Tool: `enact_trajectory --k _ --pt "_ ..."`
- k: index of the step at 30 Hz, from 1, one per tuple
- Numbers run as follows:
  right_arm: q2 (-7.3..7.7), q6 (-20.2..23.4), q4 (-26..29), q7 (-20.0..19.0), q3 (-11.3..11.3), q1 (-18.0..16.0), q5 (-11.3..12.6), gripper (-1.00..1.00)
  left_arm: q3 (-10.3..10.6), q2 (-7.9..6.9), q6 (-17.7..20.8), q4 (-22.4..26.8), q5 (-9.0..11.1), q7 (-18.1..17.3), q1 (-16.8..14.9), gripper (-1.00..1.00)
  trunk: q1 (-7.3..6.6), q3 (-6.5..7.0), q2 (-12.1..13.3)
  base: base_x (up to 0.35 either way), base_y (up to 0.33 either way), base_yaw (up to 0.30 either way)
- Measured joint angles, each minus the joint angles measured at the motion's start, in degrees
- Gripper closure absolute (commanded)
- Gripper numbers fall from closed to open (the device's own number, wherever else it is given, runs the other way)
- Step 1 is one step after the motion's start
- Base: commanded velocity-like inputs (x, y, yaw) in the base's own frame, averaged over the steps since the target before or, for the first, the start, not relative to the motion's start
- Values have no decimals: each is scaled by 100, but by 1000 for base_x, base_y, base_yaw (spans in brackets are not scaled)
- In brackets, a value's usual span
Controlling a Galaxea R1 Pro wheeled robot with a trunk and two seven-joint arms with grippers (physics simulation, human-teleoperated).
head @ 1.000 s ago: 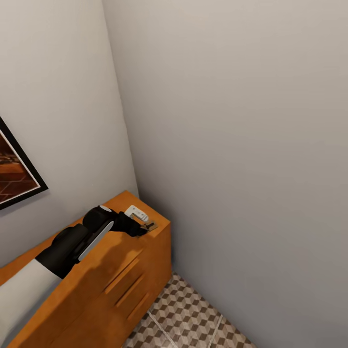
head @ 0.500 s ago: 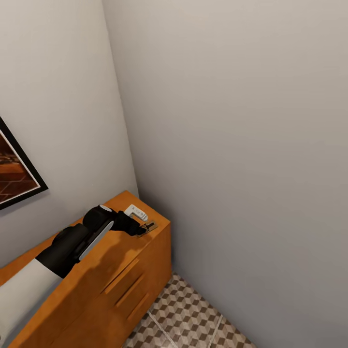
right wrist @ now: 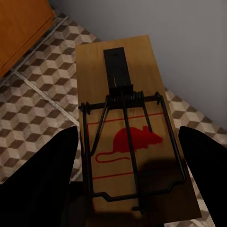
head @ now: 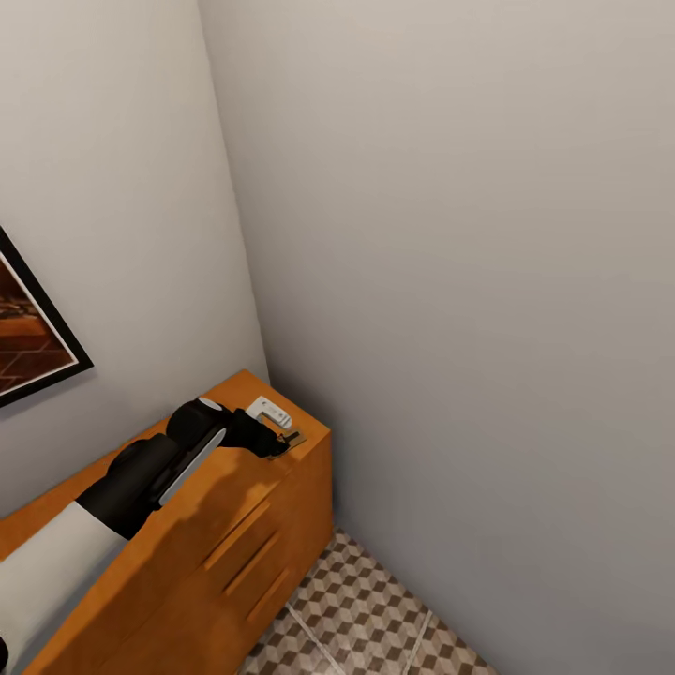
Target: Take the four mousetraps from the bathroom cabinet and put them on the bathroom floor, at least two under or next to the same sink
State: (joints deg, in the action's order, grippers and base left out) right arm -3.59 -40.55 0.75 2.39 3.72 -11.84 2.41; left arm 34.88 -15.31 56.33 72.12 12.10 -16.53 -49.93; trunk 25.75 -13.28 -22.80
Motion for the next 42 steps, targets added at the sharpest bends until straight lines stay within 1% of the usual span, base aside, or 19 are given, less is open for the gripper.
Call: enact_trajectory --k 5,10,13,25,42 --pt "0 -2 0 0 0 1 0 100 0 12 1 0 -55 -4 0 -100 0 0 0 0 0 0" --pt "0 -1 0 -3 0 0 -1 100 -1 22 2 0 -229 -15 0 -100 0 0 0 0 0 0" --pt "0 1 0 -6 0 -2 -1 100 -1 20 2 3 -278 -24 0 -100 0 0 0 0 0 0" --pt "5 0 0 -8 0 -2 0 100 15 16 2 50 -311 -30 -1 -100 0 -30 0 0 0 0" --pt "8 -2 0 -8 0 0 0 100 24 -2 1 61 -312 -30 0 -100 0 -107 0 0 0 0"
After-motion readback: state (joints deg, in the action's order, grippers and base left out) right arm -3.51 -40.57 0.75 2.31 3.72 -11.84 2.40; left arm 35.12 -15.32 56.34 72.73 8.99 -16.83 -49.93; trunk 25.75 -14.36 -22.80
